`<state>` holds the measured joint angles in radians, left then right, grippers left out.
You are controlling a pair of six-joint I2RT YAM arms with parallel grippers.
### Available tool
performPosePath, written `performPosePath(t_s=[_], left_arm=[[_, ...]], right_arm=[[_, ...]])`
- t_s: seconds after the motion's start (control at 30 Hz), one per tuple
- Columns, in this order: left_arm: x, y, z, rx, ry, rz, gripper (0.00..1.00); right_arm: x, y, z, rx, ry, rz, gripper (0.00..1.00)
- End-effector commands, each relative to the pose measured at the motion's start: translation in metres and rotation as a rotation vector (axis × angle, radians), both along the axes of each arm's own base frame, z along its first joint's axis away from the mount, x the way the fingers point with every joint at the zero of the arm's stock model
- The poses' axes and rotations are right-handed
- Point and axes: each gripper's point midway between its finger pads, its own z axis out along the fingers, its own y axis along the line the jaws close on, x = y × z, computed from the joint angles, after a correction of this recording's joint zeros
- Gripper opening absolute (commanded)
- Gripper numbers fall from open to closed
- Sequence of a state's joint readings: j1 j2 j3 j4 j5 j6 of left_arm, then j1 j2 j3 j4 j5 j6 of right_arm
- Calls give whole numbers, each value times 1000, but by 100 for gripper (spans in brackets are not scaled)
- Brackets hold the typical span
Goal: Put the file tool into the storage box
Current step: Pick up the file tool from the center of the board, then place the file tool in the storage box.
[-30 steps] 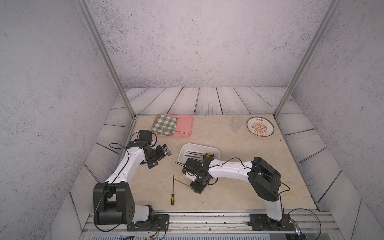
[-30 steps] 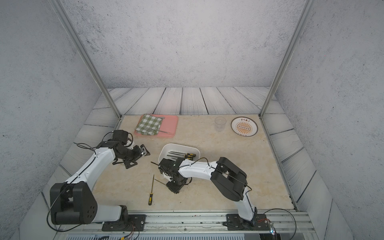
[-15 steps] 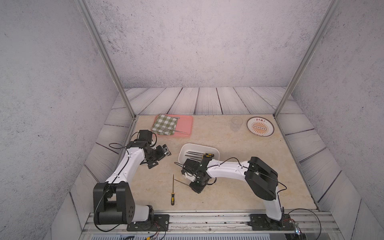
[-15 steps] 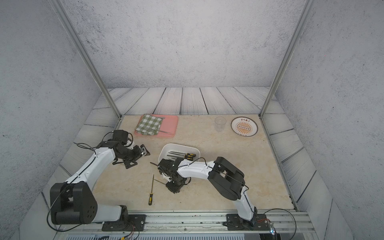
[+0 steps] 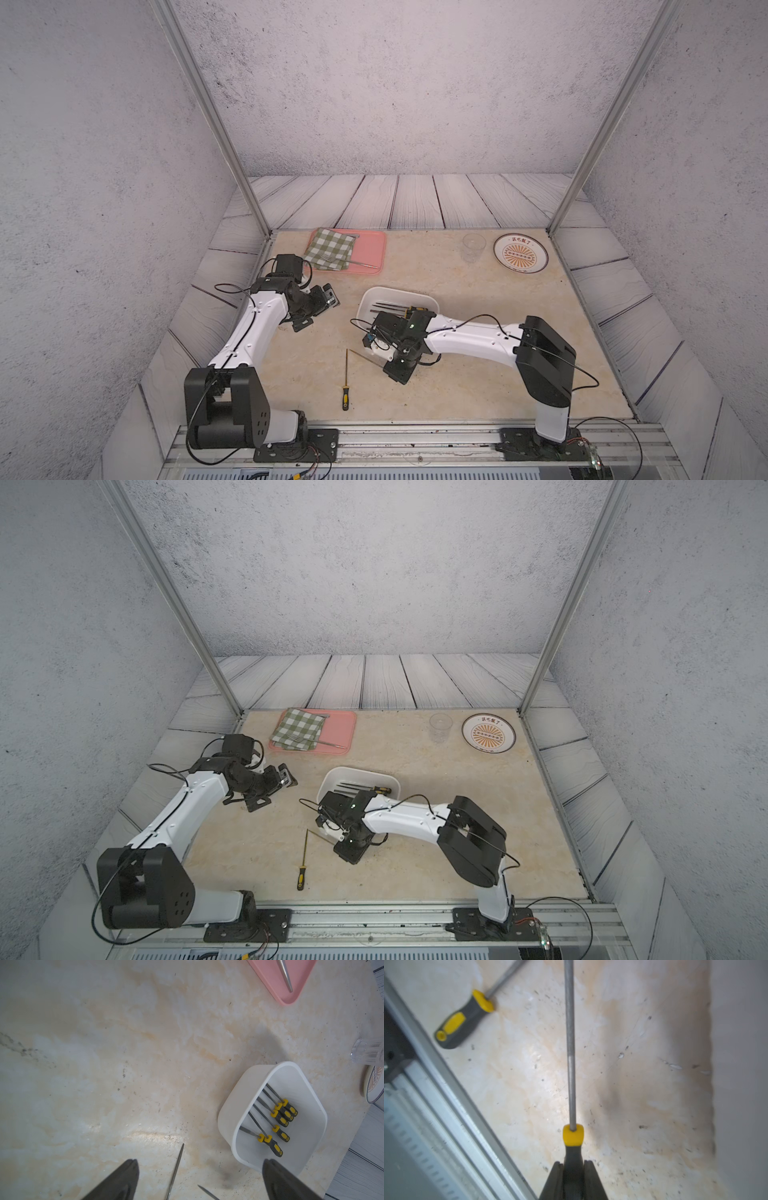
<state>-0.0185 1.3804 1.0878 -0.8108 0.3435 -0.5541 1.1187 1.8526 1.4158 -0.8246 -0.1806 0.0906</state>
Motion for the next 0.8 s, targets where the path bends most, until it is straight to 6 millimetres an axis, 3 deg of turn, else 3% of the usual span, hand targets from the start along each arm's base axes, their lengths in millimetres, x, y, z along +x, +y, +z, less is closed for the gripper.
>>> performPosePath(t_s=[0.0,0.13,0.27,0.37,0.57,0.77], left_arm=[[7,3,5,8,-11,7,98],[14,-6,7,-44,-28,-2,98],[16,-15,9,-72,-30,-29,98],[15,-15,10,-69,-31,-31,98],[9,-15,8,-62,-10,-54,98],[7,-11,8,-28,11,-72,98]], right_arm=[[10,-7,42,60,-53,24,9],[49,-17,63,118,-88,-58,9],[95,-34,51,88,-109,-107,9],[116,-39,37,51,-104,-86,8],[142,-38,4,-20,-110,-40,8],[138,-24,-16,-1,-26,-21,8]])
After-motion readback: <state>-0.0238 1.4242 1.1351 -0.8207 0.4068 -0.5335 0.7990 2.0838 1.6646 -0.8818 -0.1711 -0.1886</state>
